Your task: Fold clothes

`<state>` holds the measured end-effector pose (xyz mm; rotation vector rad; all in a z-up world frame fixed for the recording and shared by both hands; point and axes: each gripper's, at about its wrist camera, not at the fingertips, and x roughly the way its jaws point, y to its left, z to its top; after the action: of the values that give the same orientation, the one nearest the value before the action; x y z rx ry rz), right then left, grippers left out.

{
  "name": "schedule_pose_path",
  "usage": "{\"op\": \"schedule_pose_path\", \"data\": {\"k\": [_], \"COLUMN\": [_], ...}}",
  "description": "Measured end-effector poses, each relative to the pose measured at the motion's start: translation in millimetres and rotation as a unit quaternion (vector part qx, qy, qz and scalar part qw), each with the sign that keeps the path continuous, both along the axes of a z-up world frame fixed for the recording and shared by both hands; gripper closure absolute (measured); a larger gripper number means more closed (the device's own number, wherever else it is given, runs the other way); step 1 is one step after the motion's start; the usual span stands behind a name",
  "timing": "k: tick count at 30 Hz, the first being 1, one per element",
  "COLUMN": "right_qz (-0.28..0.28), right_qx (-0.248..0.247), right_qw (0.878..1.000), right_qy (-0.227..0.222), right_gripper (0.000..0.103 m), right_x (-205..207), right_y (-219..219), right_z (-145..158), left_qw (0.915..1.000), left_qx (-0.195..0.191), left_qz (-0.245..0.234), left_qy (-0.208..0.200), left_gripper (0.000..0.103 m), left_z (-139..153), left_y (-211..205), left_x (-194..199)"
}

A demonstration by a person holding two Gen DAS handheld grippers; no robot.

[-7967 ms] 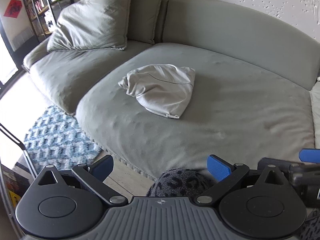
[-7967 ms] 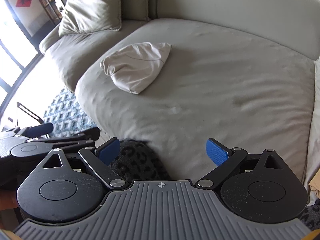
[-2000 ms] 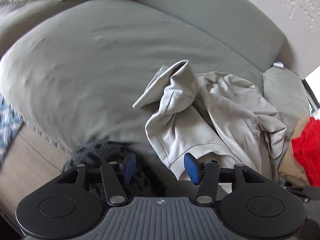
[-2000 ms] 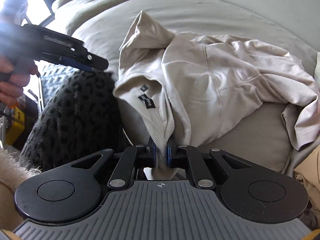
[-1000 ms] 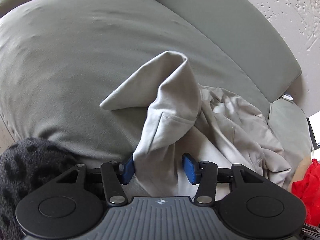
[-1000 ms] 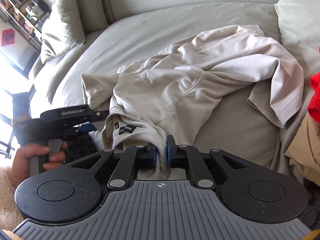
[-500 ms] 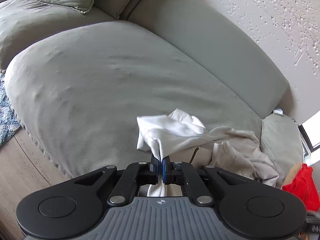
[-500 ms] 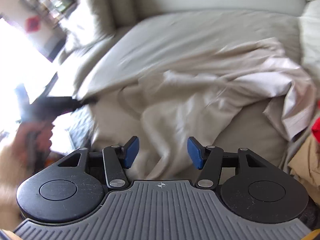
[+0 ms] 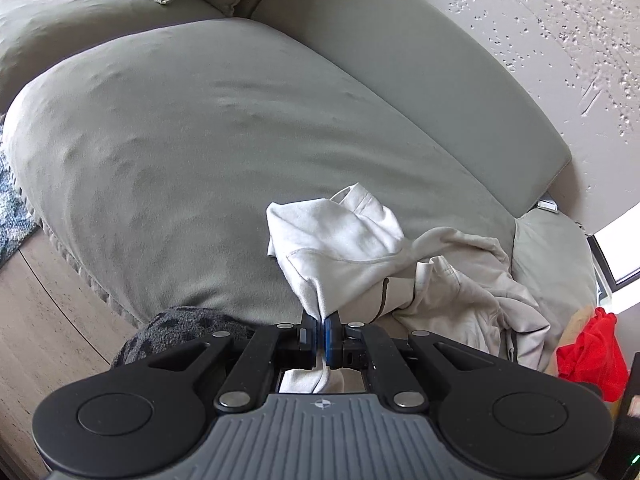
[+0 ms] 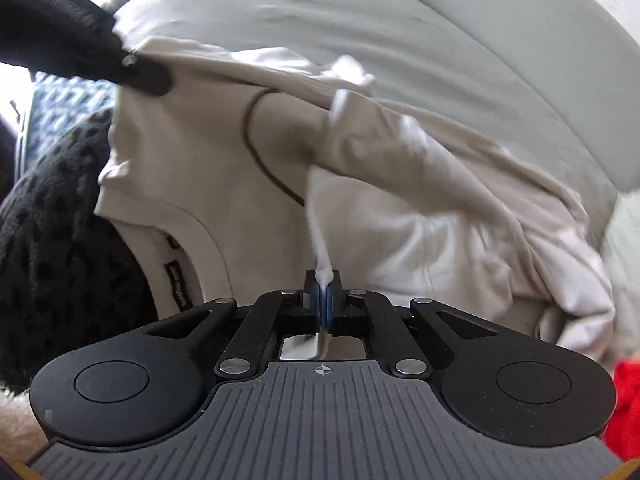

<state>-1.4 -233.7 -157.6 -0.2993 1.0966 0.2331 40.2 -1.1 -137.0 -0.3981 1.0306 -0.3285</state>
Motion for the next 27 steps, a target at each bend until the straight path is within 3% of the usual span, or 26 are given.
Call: {"op": "schedule_pose_path", "data": {"k": [3,4,5,6,8,11,12,13,14,16,17,19,21,22,24,25,27], "right_qz": [-0.083,-0.120,-0.159,-0.196,-0.254,-0.270,-0.266,-0.261,-0.255,-0.274,-0.282,-0.268,-0.250,-0.234,-0.230,-0.227,-0.201], "right_qx": [0.078,0.124,0.179,0.229,0.308,0.367,0.373,0.369,0.359,0.334,0.341,0.382,0.405,0.383,0.353,0.358,0.370], "right_qw": [0.993,0.983,0.966,0.943,0.885,0.795,0.771,0.755,0.750,0.776,0.779,0.763,0.750,0.755,0.776,0.776,0.764], "right_qy": [-0.037,-0.062,-0.098,-0.140,-0.241,-0.401,-0.443,-0.475,-0.494,-0.460,-0.444,-0.447,-0.460,-0.479,-0.469,-0.468,-0.490], "right_gripper": [0.102,0.102,0.102,0.102,0.102,0.102,0.102,0.102,0.101,0.102,0.101,0.101,0.101,0.101,0.101,0.101,0.101], "right_x": [2.5,4.5,5.9,4.4,-8.8,-61.8,-81.8,-101.0,-115.9,-123.9,-126.7,-139.9,-153.4,-157.3,-152.6,-155.0,-170.6], "right_y": [-49.7,-74.2,-102.8,-130.8,-181.9,-227.4,-235.8,-240.0,-243.0,-247.5,-250.8,-255.6,-255.2,-245.7,-232.0,-227.0,-220.0], "right_z": [41.9,62.3,86.5,113.6,175.4,264.8,287.5,304.8,318.6,327.1,327.3,330.1,334.6,339.2,344.6,347.5,354.6], "left_qw": [0.9967,0.9918,0.9859,0.9796,0.9627,0.9207,0.9081,0.8942,0.8866,0.8886,0.8876,0.8807,0.8682,0.8643,0.8595,0.8558,0.8468], "left_qx": [-0.080,-0.127,-0.167,-0.199,-0.250,-0.312,-0.322,-0.330,-0.331,-0.314,-0.314,-0.334,-0.340,-0.336,-0.344,-0.350,-0.352], "left_qz": [-0.001,0.002,0.004,0.006,-0.001,-0.016,-0.018,-0.021,-0.021,-0.015,-0.012,-0.002,0.011,0.017,0.017,0.012,0.010], "left_qy": [0.012,0.008,-0.004,-0.026,-0.103,-0.234,-0.268,-0.301,-0.322,-0.334,-0.337,-0.335,-0.361,-0.374,-0.378,-0.381,-0.398], "left_gripper": [0.102,0.102,0.103,0.103,0.103,0.103,0.103,0.103,0.103,0.103,0.103,0.103,0.103,0.103,0.103,0.103,0.103], "left_z": [7.1,15.8,29.6,49.6,108.5,198.5,219.4,240.3,254.4,266.4,270.2,272.7,278.8,283.6,292.0,296.1,304.5], "left_y": [11.8,16.5,19.6,20.6,20.9,23.7,24.1,24.5,23.9,20.2,21.0,28.8,35.0,37.3,44.2,48.3,55.1], "left_x": [13.8,23.8,34.0,44.1,57.8,54.2,46.7,39.3,33.5,26.1,22.6,16.6,5.6,0.2,-5.5,-9.5,-16.4]}}
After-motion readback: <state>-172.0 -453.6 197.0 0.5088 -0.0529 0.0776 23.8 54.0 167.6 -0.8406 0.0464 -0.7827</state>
